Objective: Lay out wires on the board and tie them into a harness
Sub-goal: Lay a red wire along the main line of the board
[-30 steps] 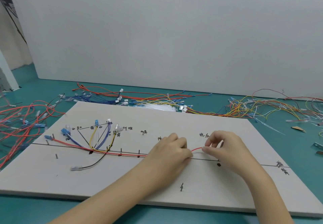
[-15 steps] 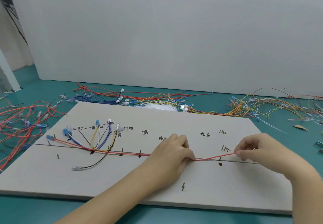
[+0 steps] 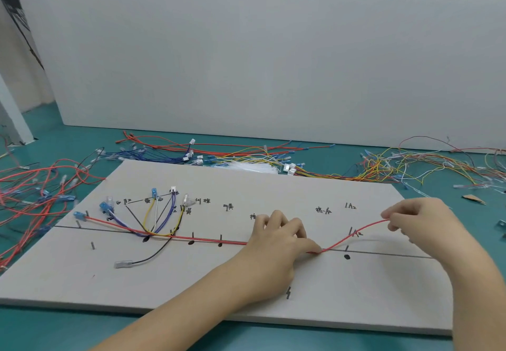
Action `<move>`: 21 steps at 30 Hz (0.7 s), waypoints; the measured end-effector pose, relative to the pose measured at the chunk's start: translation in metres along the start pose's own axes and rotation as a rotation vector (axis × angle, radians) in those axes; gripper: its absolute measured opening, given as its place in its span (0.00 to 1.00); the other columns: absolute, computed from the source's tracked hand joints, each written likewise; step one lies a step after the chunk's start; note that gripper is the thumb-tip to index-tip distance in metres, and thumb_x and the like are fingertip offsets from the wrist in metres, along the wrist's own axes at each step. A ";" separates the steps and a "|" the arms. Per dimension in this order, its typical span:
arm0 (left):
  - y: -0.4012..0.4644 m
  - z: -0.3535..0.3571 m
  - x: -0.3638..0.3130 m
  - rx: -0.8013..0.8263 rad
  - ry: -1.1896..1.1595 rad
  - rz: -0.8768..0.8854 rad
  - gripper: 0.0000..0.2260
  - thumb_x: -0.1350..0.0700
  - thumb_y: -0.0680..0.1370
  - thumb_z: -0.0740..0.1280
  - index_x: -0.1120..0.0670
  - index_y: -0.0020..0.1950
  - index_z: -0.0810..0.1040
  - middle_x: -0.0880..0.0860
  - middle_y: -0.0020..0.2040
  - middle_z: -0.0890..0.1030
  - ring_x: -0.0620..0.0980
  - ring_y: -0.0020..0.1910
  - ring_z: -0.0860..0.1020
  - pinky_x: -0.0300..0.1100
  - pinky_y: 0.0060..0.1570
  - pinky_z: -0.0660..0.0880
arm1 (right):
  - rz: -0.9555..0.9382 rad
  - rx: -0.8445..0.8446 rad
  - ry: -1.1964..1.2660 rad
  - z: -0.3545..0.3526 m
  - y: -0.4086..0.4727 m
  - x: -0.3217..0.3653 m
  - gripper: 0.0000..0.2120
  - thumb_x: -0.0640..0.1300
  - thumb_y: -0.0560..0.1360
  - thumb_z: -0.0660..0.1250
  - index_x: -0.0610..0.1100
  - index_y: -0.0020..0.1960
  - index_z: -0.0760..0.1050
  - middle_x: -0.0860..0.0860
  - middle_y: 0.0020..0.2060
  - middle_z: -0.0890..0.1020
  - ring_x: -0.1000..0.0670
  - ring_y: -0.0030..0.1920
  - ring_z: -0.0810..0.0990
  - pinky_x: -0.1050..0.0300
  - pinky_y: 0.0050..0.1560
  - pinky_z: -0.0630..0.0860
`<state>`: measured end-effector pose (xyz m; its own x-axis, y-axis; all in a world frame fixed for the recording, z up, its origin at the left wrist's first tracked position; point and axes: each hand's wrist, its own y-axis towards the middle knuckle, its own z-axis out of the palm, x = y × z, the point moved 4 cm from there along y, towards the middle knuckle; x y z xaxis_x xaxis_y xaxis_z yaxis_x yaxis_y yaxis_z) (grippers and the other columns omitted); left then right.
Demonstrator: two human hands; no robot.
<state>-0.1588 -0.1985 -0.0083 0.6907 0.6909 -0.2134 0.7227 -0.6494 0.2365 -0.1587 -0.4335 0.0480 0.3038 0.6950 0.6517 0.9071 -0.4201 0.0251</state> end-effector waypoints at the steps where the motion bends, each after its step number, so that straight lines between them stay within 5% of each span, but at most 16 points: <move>1: 0.001 0.001 -0.002 0.019 0.017 0.003 0.31 0.67 0.72 0.56 0.41 0.70 0.70 0.46 0.61 0.69 0.51 0.59 0.60 0.46 0.56 0.53 | 0.002 -0.028 0.053 0.001 0.001 -0.001 0.11 0.33 0.73 0.63 0.45 0.40 0.82 0.46 0.33 0.84 0.45 0.36 0.79 0.48 0.43 0.79; 3: 0.004 0.001 -0.003 0.062 0.015 0.009 0.33 0.69 0.71 0.56 0.42 0.71 0.69 0.47 0.60 0.68 0.51 0.59 0.60 0.47 0.58 0.53 | -0.012 -0.072 0.194 0.005 0.001 -0.002 0.10 0.31 0.72 0.65 0.43 0.42 0.81 0.45 0.30 0.84 0.43 0.34 0.83 0.46 0.44 0.82; 7: 0.016 -0.003 0.000 0.200 -0.179 -0.063 0.35 0.69 0.69 0.51 0.40 0.68 0.72 0.46 0.55 0.69 0.48 0.52 0.59 0.45 0.53 0.53 | -0.063 -0.052 0.618 0.016 0.000 0.006 0.05 0.30 0.72 0.70 0.38 0.44 0.82 0.43 0.32 0.85 0.48 0.31 0.84 0.63 0.31 0.80; 11: 0.024 -0.001 -0.008 0.158 -0.224 -0.068 0.19 0.59 0.79 0.54 0.43 0.63 0.76 0.47 0.53 0.72 0.48 0.54 0.63 0.45 0.59 0.55 | -0.074 0.051 0.860 0.030 0.003 0.012 0.03 0.35 0.74 0.69 0.37 0.46 0.82 0.42 0.35 0.85 0.49 0.34 0.84 0.65 0.35 0.80; 17: 0.031 0.009 -0.016 0.123 -0.332 -0.108 0.13 0.57 0.82 0.59 0.47 0.63 0.78 0.51 0.54 0.74 0.53 0.57 0.70 0.46 0.58 0.61 | -0.134 -0.120 0.707 0.035 0.010 0.007 0.04 0.40 0.76 0.70 0.43 0.44 0.83 0.46 0.38 0.81 0.56 0.28 0.77 0.64 0.27 0.76; 21: 0.032 0.012 -0.017 0.113 -0.309 -0.080 0.15 0.58 0.83 0.57 0.45 0.64 0.78 0.50 0.52 0.73 0.51 0.55 0.70 0.47 0.56 0.59 | -0.140 -0.194 0.519 0.034 0.014 0.005 0.05 0.36 0.77 0.66 0.41 0.48 0.81 0.43 0.36 0.80 0.50 0.30 0.78 0.58 0.27 0.75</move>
<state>-0.1474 -0.2348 -0.0081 0.5944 0.6234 -0.5080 0.7609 -0.6405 0.1043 -0.1345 -0.4160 0.0261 -0.0428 0.3950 0.9177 0.8433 -0.4783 0.2452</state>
